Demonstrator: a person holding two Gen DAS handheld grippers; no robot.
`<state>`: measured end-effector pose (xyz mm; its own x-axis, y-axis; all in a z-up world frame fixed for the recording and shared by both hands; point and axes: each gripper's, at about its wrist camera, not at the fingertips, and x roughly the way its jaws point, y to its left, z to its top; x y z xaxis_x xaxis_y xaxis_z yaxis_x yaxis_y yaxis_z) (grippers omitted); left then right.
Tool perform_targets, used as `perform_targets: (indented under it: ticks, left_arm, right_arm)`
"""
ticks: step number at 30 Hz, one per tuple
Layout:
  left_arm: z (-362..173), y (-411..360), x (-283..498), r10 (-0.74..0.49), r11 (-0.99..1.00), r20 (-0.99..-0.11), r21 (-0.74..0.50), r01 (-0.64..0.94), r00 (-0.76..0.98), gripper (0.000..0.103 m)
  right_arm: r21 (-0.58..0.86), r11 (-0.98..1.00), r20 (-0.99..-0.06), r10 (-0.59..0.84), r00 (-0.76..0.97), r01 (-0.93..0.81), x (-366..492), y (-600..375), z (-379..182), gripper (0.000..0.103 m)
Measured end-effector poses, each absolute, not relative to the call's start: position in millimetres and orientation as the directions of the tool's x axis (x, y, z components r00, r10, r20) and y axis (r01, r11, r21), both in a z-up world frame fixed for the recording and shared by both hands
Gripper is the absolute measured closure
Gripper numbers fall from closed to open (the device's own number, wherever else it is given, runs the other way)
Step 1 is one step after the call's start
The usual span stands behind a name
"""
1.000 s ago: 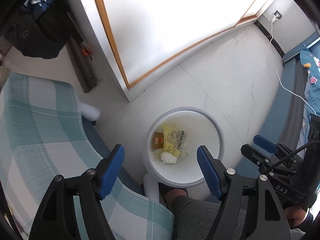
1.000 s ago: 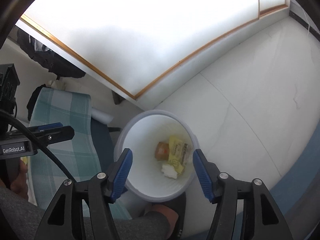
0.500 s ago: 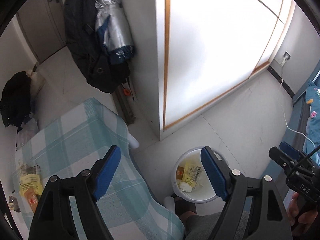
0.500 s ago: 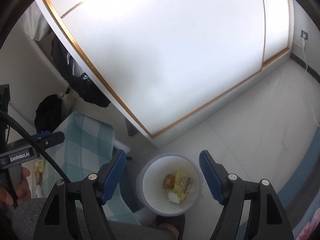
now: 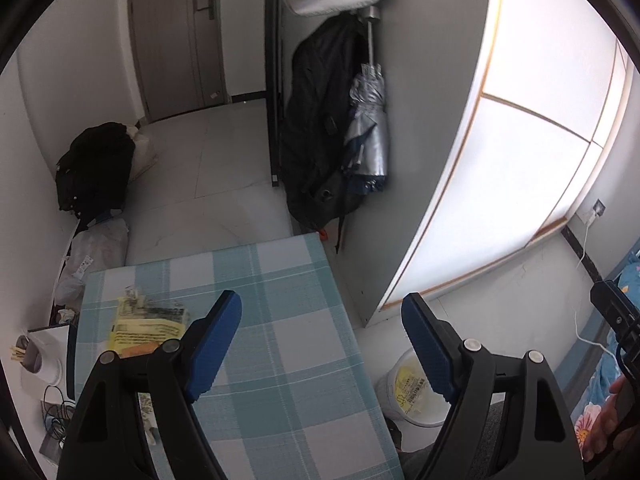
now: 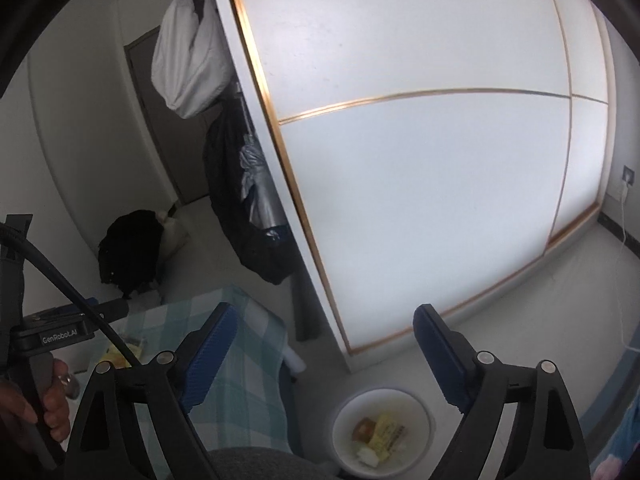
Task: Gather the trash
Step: 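Move both open grippers back over the table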
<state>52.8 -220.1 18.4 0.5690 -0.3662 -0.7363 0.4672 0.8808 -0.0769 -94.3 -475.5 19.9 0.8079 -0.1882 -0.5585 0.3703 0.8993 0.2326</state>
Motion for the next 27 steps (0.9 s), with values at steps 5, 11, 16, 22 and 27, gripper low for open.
perform_targets:
  ticks: [5, 11, 16, 22, 27]
  left_arm:
    - [33.1, -166.2, 50.5, -0.326, 0.921, -0.696, -0.082, 0.38, 0.639, 0.023]
    - [38.8, -114.3, 47.4, -0.26, 0.959, -0.653, -0.09, 0.268, 0.712, 0.023]
    - [35.7, -75.4, 48.2, -0.187, 0.98, -0.623, -0.059, 0.192, 0.76, 0.023]
    - [15.6, -27.0, 55.6, -0.136, 0.991, -0.632, -0.088, 0.103, 0.763, 0.023]
    - [-9.2, 11.2, 62.8, -0.124, 0.99, -0.656, -0.132, 0.049, 0.744, 0.023]
  right_arm:
    - [0.2, 0.937, -0.464, -0.167, 0.87, 0.286, -85.9, -424.9, 51.7, 0.007]
    - [0.164, 0.97, -0.406, -0.098, 0.909, 0.178, -74.1, -369.1, 68.2, 0.006]
    - [0.155, 0.985, -0.409, -0.009, 0.912, 0.079, -58.0, -322.9, 65.0, 0.006]
    - [0.164, 0.986, -0.456, 0.094, 0.885, -0.02, -34.6, -276.3, 41.5, 0.006]
    - [0.159, 0.982, -0.525, 0.17, 0.834, -0.101, -16.5, -242.9, 15.3, 0.006]
